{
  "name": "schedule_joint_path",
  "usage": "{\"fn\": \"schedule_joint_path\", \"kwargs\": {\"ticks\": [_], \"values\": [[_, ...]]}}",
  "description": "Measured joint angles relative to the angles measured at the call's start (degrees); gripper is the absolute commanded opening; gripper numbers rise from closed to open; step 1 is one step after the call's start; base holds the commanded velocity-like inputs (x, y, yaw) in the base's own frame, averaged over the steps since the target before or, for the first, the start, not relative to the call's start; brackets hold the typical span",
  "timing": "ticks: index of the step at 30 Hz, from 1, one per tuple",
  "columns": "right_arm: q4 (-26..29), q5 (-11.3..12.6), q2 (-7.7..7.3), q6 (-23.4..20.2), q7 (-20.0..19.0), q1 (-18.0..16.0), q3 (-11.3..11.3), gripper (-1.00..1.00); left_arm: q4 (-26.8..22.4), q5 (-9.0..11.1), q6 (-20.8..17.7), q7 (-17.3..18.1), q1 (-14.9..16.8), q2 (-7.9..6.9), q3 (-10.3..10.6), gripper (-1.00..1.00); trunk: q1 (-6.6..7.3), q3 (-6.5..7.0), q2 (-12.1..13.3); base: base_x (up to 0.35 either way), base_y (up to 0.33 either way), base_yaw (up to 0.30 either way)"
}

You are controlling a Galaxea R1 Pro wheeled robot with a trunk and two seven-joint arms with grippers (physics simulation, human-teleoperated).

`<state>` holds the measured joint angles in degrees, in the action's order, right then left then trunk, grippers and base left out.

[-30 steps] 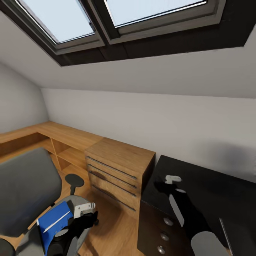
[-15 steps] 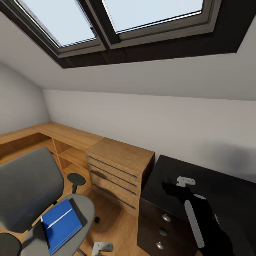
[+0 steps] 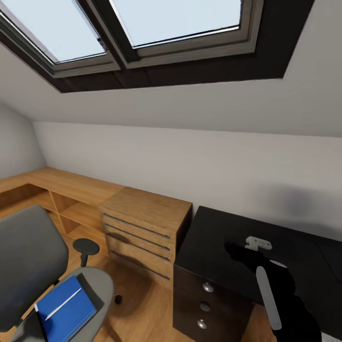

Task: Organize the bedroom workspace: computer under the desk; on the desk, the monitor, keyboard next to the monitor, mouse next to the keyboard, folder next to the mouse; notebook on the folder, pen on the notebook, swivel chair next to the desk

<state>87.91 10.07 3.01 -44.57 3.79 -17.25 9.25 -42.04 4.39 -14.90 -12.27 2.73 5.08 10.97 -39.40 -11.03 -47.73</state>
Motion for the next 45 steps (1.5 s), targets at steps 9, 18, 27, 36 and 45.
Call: {"fn": "schedule_joint_path", "kwargs": {"ticks": [9,18,27,36,45], "values": [[-0.17,0.01,0.02,0.07,0.04,0.0,1.56,-1.0,0.29,0.13,2.65,-0.03,-0.02,-0.2,-0.13,1.0,0.89,0.73,1.62,0.0,0.0,-0.199],[-0.22,-0.05,0.06,0.08,0.03,-0.01,1.77,-1.0,2.86,0.14,6.92,-0.06,-0.01,-0.19,-0.11,1.0,0.86,0.73,1.62,-0.146,0.048,-0.033],[-0.33,-0.14,-0.11,0.16,0.0,0.0,1.78,-1.0,3.13,0.14,7.02,-0.09,0.02,-0.02,-0.11,1.0,0.89,0.9,1.62,-0.023,0.009,-0.254],[-0.34,-0.24,-0.23,0.15,0.03,-0.01,2.65,-1.0,3.13,0.2,7.01,-0.09,-0.03,-0.1,-0.15,1.0,0.88,1.03,1.62,-0.001,0.0,-0.211],[-1.99,-0.33,-0.35,0.49,1.07,0.0,3.23,-1.0,3.34,0.3,7.05,-0.17,0.01,-0.19,-0.29,1.0,0.89,1.03,1.62,0.0,0.0,-0.094]]}}
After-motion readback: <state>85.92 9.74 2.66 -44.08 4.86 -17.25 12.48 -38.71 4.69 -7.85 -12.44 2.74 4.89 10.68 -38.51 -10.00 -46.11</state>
